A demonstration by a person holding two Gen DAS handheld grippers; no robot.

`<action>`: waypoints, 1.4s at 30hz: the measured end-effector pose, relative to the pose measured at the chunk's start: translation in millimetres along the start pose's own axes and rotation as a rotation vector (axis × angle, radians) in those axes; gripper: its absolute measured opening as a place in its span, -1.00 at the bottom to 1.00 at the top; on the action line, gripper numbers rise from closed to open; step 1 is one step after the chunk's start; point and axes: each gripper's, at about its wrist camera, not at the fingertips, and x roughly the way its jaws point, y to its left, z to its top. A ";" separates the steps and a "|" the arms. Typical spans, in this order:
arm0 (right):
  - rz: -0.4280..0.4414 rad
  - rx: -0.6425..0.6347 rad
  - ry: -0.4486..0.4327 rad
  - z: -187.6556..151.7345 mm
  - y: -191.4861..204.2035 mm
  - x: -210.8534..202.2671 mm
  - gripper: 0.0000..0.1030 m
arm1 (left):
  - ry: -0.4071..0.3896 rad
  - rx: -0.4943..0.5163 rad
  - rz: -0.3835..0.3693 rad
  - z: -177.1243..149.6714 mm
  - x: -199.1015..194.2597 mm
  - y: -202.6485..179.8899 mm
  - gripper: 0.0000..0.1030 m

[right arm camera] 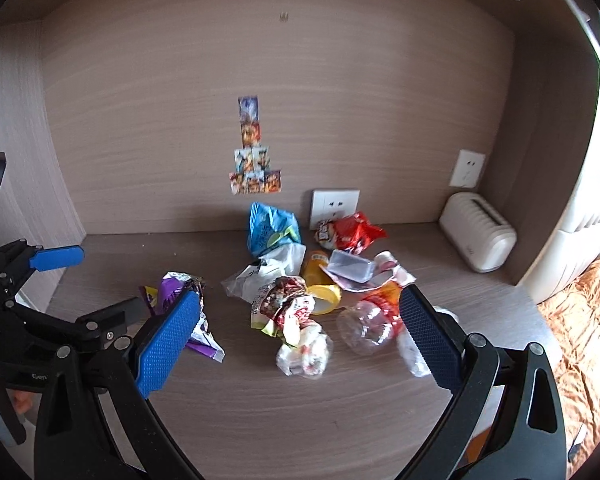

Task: Collect trash
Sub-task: 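Grasp the purple wrapper with the left tool while the right tool grasps the crumpled snack bag, then carry both items over the white bin and open both tools to drop them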

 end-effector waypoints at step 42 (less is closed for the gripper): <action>-0.100 0.150 -0.040 12.3 1.7 33.4 -0.29 | -0.100 0.136 -0.222 20.0 55.9 28.4 -0.26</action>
